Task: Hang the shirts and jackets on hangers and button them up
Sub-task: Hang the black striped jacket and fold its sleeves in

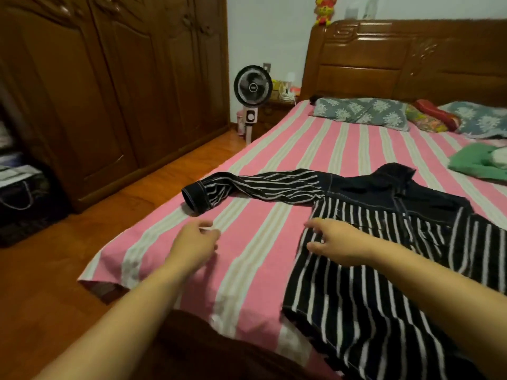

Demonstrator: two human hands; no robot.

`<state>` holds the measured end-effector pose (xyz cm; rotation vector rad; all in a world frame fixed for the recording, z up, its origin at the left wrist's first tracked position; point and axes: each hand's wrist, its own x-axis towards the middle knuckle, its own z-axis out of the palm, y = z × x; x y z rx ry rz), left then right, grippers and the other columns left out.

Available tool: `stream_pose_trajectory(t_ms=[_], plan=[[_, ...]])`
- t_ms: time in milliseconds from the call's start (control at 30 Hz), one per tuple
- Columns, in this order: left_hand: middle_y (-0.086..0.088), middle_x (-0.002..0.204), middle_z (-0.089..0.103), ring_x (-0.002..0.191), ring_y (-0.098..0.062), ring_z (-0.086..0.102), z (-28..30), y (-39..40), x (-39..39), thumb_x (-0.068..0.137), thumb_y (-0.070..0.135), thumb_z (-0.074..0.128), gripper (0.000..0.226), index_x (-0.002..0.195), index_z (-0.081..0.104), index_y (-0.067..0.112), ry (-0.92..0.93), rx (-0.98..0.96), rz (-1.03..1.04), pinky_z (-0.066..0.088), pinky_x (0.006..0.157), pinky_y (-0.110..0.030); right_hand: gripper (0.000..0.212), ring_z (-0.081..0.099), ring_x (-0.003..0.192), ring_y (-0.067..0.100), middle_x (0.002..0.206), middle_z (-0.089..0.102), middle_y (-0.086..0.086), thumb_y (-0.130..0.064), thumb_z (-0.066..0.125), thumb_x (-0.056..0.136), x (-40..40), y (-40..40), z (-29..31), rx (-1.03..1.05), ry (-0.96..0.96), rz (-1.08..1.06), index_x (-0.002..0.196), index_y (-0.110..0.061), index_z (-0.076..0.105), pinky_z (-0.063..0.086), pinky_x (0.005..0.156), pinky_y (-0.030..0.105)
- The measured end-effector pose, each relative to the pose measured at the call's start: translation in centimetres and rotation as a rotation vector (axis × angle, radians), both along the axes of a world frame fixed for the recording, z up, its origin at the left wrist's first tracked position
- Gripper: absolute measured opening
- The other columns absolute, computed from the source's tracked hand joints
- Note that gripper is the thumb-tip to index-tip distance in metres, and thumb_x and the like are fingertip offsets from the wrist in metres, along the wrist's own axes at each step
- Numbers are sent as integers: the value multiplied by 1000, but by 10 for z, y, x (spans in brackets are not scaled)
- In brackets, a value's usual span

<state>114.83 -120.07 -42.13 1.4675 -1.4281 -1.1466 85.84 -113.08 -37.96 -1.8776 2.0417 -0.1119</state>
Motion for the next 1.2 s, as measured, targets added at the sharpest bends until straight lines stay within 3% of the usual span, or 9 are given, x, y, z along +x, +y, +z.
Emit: stream_pose_trajectory(t_ms=[100, 200, 367, 533, 700, 833, 933, 1067, 1200], plan=[[-12, 78, 59, 74, -27, 57, -15, -82, 22, 96, 22, 67, 15, 86, 59, 13, 61, 55, 130, 54, 79, -43, 77, 8, 154, 34, 168, 6, 7, -64, 38, 98, 3, -67, -51, 7, 160, -159, 160, -30, 9, 11, 124, 50], [-5, 90, 65, 79, -22, 59, -27, -143, 20, 96, 41, 67, 27, 105, 62, 16, 230, 187, 211, 54, 80, -40, 77, -8, 155, 31, 169, -9, 1, -74, 17, 95, 3, -90, -104, 87, 143, -333, 160, -37, 0, -2, 123, 56], [-8, 114, 63, 98, -29, 62, -32, -186, 0, 103, 20, 57, 20, 122, 56, 22, 439, 249, 307, 54, 78, -44, 75, -2, 155, 28, 169, -2, -1, -74, 21, 95, -5, -91, -118, 55, 84, -308, 160, -38, 10, 0, 123, 51], [-17, 152, 29, 114, -34, 47, 50, -153, -56, 103, 15, 50, 18, 117, 61, 15, 75, -84, 325, 47, 97, -37, 60, 38, 141, 15, 158, 38, -5, -55, 44, 101, -45, -54, -42, -106, -605, -404, 154, -26, 36, 27, 119, 38], [-12, 160, 17, 145, -34, 25, 164, -25, -155, 92, 17, 52, 17, 89, 68, 13, -146, -876, -196, 17, 124, -36, 48, 50, 128, 22, 141, 51, 4, -38, 41, 107, -100, 52, 60, -403, -884, -608, 147, -12, 44, 36, 109, 40], [-8, 158, 30, 146, -27, 30, 141, 130, -218, 86, 20, 61, 7, 88, 66, 17, -339, -1257, -893, 34, 116, -40, 31, 60, 97, 20, 117, 59, 8, -39, 43, 106, -149, 157, 72, -541, -1108, -858, 117, -15, 61, 49, 82, 34], [7, 136, 52, 119, -13, 55, 80, 197, -241, 89, 21, 56, 15, 99, 68, 23, -401, -1005, -1256, 48, 98, -36, 28, 41, 62, 16, 81, 51, 3, -36, 44, 106, -175, 225, 38, -438, -1148, -1028, 90, -17, 55, 38, 63, 28], [15, 99, 65, 94, -5, 61, 19, 193, -265, 85, 12, 52, 27, 101, 69, 25, -252, -620, -778, 51, 91, -34, 21, 47, 67, 15, 83, 56, 3, -29, 47, 105, -194, 267, -11, -336, -1080, -1077, 94, -17, 59, 39, 62, 25], [4, 105, 72, 97, -14, 65, -13, 165, -267, 89, 5, 57, 29, 107, 73, 21, -511, -316, -661, 42, 82, -21, 18, 61, 71, 18, 90, 69, 12, -7, 52, 100, -196, 268, -52, -415, -891, -1033, 88, -11, 65, 53, 69, 30]])
